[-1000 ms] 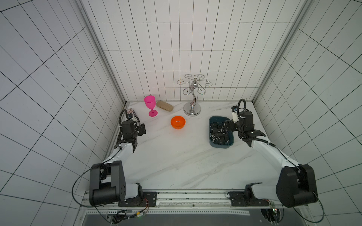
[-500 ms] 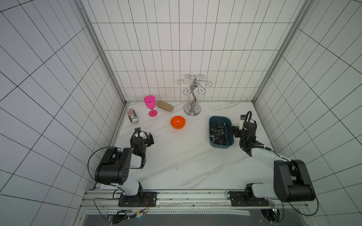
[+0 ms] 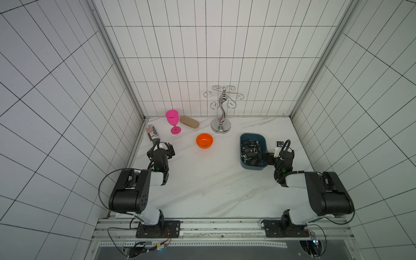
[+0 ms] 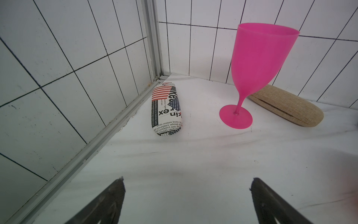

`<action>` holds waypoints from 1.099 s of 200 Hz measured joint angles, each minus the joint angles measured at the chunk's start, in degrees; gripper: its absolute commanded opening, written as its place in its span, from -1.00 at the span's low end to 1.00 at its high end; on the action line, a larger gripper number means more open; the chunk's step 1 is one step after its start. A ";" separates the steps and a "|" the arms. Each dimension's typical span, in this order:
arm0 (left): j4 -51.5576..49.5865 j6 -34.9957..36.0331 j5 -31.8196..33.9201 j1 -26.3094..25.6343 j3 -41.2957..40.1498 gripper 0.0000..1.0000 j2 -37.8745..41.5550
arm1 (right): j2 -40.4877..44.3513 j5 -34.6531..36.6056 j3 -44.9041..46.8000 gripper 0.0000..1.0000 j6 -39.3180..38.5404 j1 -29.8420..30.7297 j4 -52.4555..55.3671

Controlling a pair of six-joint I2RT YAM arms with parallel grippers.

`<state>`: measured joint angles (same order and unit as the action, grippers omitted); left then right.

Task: Place the car key into the storage box
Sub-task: Reset both arms

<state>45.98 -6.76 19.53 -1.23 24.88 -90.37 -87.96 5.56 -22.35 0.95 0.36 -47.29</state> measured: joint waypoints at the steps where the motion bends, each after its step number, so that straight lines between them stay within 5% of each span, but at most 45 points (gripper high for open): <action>1: -0.02 -0.02 0.00 0.00 0.00 0.98 0.00 | -0.04 0.00 0.00 0.97 0.02 0.00 -0.13; 220: -0.48 -0.20 0.17 0.00 0.00 0.98 0.00 | -0.37 0.04 -0.35 0.97 0.33 -0.39 0.39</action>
<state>45.50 -6.96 19.70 -1.23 24.88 -90.37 -88.33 5.61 -22.70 1.28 -0.03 -46.89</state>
